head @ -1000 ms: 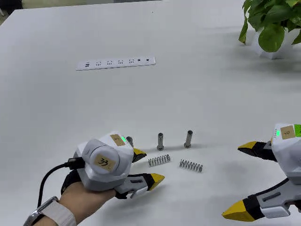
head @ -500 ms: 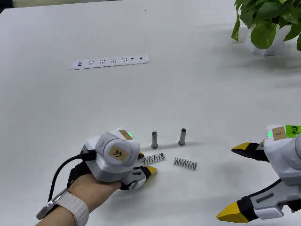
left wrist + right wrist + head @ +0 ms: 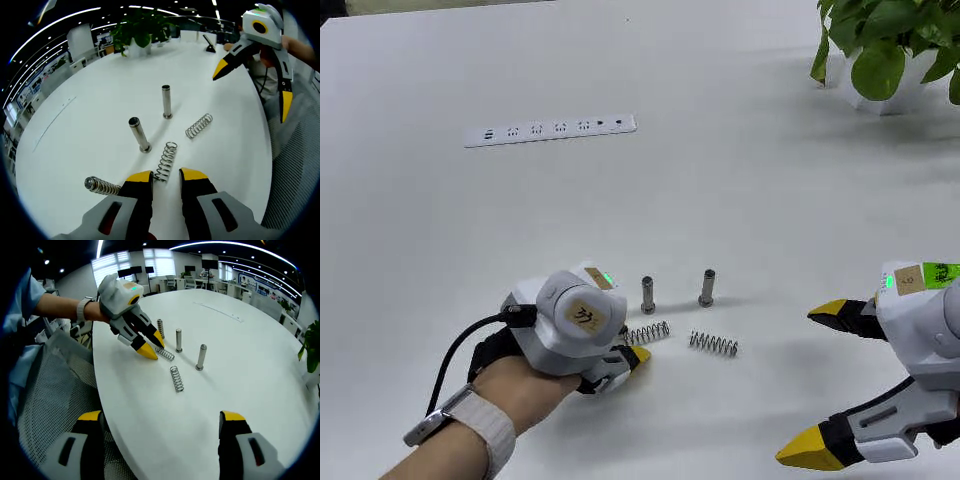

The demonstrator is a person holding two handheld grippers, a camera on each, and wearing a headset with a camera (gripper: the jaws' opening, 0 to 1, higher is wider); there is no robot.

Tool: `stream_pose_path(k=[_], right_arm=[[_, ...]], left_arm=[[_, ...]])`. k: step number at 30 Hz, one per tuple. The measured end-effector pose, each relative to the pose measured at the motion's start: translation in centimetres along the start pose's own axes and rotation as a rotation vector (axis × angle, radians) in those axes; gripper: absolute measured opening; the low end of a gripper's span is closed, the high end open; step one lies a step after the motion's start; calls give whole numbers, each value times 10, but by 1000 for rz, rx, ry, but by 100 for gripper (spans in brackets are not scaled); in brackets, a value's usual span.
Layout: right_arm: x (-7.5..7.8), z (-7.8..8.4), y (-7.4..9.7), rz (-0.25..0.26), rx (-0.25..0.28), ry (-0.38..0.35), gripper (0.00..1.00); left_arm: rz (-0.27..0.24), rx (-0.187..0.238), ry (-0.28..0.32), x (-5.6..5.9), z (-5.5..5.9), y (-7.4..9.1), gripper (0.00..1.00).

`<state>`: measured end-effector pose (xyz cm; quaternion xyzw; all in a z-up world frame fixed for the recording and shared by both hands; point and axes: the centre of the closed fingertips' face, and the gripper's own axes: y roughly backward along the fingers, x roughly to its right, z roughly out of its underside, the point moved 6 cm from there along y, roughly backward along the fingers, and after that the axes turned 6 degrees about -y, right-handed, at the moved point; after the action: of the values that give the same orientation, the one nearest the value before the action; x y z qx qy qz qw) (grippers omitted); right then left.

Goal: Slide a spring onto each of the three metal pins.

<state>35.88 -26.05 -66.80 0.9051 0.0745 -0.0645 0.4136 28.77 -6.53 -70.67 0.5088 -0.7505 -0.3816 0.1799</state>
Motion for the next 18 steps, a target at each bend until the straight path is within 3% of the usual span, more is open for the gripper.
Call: stream_pose_path(k=[18], right_arm=[[-2, 3, -1, -5, -6, -4, 96]], left_arm=[[30, -84, -51, -7, -3, -2, 14]])
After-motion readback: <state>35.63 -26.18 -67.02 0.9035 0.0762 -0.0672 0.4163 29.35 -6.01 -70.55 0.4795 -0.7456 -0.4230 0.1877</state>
